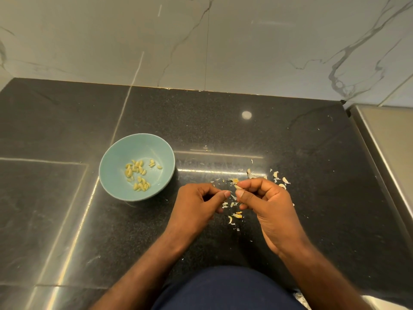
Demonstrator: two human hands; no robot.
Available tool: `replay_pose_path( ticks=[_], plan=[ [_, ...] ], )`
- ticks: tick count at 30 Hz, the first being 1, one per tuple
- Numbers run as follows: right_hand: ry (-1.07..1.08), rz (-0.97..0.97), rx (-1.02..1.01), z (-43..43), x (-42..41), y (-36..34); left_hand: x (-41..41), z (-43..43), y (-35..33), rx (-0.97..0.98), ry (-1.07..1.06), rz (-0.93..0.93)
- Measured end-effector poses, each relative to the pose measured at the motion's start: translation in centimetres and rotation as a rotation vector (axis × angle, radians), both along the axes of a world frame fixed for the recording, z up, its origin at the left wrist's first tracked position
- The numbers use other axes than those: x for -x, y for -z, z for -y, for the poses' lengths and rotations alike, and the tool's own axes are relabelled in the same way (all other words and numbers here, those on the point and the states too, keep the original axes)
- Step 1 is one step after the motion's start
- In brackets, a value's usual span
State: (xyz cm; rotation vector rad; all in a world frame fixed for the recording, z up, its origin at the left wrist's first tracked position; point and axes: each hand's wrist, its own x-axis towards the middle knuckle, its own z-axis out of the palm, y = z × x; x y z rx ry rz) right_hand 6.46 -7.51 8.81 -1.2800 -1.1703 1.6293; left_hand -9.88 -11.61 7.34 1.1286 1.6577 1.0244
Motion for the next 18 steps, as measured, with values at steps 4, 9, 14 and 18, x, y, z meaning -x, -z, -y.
replay_pose_path(
  ticks=[4,9,14,18],
  plan=[
    [-0.001,-0.009,-0.015,0.18,0.11,-0.11,0.16,0.0,-0.08,-0.039,0.026,0.069],
    [-0.072,0.039,-0.035,-0.07,-0.02,-0.27,0.09,-0.02,-0.41,-0.165,0.15,0.09],
    [-0.154,0.148,-0.125,0.09,-0.06,-0.1,0.18,0.02,-0.04,-0.187,0.107,0.009],
    [-0.197,0.283,-0.259,0.29,-0.18,-0.44,0.05,0.22,-0.17,-0.192,0.072,0.021]
  ],
)
